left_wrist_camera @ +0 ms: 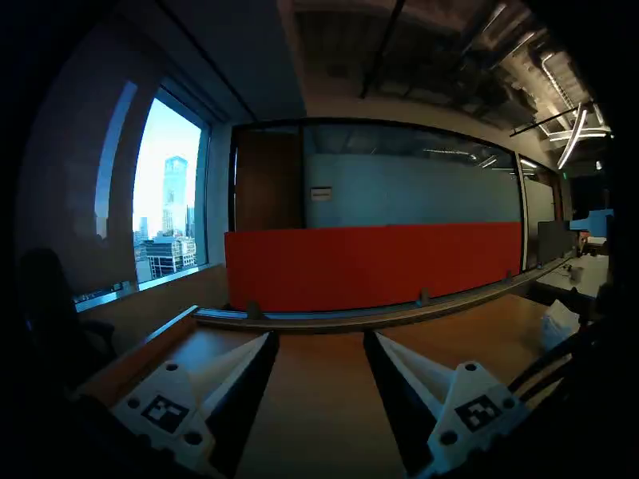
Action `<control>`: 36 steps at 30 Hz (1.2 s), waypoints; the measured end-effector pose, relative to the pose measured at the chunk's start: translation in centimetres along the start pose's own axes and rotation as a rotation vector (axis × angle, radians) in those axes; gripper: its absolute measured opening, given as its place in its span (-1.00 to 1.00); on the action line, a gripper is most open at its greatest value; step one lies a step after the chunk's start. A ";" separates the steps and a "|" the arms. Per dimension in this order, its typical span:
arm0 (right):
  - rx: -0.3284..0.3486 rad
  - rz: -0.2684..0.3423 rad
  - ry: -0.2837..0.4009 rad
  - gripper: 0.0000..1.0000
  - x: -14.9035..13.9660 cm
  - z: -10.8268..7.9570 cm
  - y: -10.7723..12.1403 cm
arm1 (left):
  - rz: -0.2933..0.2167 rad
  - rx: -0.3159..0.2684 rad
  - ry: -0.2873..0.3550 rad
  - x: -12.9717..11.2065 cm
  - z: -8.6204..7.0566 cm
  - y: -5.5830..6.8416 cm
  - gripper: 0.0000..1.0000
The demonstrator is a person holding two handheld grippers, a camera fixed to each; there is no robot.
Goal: Fold towel
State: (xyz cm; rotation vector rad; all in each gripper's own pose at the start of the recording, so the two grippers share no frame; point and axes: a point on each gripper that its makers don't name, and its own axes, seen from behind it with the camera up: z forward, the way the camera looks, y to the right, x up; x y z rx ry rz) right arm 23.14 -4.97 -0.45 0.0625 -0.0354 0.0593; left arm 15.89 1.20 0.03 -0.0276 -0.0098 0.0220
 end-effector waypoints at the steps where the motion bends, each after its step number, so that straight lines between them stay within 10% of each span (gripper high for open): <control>1: 0.001 -0.002 -0.002 0.99 -0.3 0.0 -0.2 | -0.002 -0.001 0.004 -0.4 -0.1 0.0 0.55; 36: -0.005 -0.055 0.026 0.99 -6.7 0.0 -0.4 | -0.035 0.021 0.053 -13.7 -0.6 -0.5 0.55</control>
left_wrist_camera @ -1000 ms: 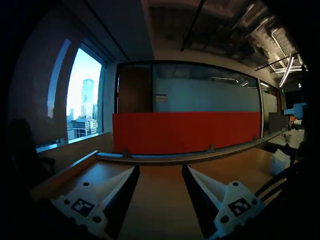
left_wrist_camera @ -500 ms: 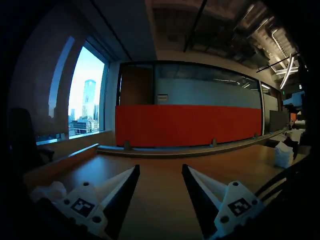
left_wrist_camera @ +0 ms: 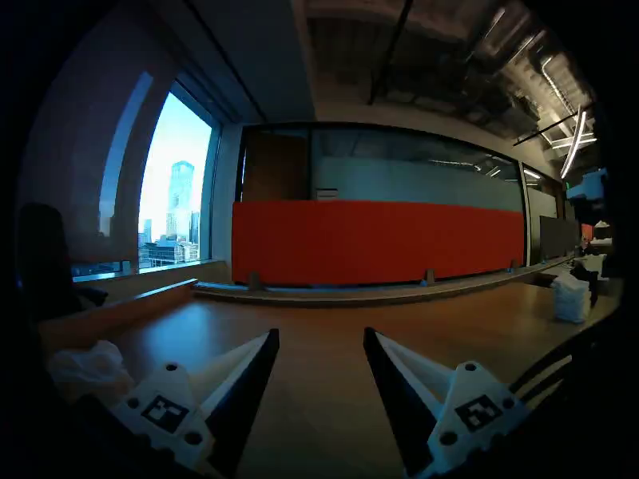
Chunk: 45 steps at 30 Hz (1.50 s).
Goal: Fold towel
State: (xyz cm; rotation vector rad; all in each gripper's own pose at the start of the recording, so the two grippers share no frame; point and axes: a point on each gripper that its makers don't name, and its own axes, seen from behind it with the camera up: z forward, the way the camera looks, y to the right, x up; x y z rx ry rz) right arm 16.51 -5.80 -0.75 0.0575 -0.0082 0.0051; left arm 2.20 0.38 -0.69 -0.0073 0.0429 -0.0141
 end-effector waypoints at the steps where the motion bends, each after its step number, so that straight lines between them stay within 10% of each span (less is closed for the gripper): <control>1: 0.000 0.000 0.000 0.99 -0.2 0.0 0.1 | 0.001 0.000 0.000 -0.2 0.0 0.0 0.55; 45: -0.028 -0.015 0.022 0.99 -1.0 -0.2 2.1 | 0.014 0.020 -0.043 -2.1 0.6 -0.7 0.55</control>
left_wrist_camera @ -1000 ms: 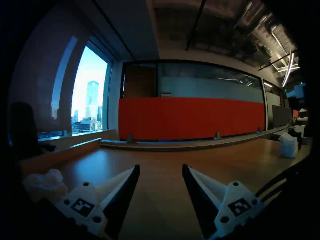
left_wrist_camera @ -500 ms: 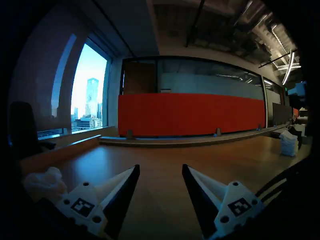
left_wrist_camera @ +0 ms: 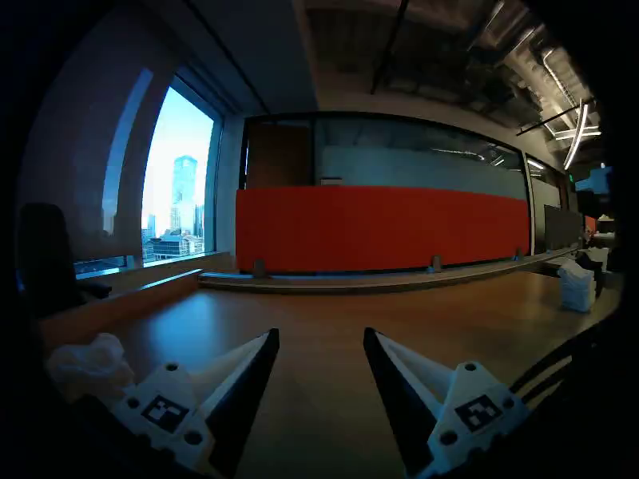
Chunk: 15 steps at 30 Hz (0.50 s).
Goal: Fold towel
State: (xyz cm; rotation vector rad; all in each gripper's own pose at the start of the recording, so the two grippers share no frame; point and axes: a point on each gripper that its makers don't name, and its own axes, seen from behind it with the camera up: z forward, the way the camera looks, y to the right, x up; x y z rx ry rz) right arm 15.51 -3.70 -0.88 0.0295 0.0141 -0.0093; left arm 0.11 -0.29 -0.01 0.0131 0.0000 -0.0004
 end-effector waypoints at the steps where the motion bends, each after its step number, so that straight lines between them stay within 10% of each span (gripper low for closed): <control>1: -0.003 0.002 0.001 0.99 -0.2 0.0 0.1 | 0.000 0.000 0.000 0.0 0.0 0.0 0.55; 15: -0.037 0.030 0.024 0.99 -4.5 0.3 1.7 | 0.000 0.000 0.000 0.0 0.0 0.0 0.55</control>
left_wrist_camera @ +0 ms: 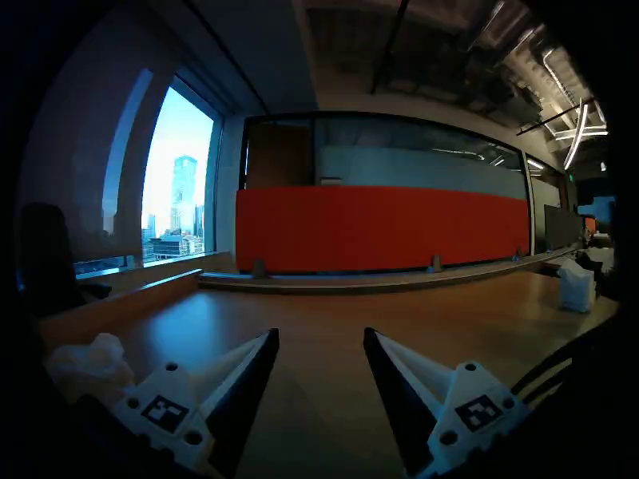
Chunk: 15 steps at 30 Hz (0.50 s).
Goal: Fold towel
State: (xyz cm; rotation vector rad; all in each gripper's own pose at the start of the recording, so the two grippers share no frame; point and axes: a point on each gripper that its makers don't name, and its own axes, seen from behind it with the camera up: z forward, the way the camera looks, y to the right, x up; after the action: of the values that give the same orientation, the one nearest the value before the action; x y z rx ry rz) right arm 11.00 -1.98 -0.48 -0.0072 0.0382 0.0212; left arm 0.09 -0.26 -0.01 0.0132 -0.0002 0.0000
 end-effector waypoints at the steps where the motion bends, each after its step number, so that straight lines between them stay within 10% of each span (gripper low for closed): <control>1: -0.005 0.003 0.002 0.99 -0.4 0.0 0.3 | 0.000 0.000 0.000 0.0 0.0 0.0 0.55; 15: -0.044 0.035 -0.003 0.99 -5.4 0.3 3.4 | 0.000 0.000 0.000 0.0 0.0 0.1 0.55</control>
State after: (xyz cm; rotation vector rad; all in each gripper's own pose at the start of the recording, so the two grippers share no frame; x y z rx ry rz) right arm 5.57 1.29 0.03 -0.0502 0.0346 0.0566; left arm 0.08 -0.20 -0.03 0.0132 -0.0001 0.0000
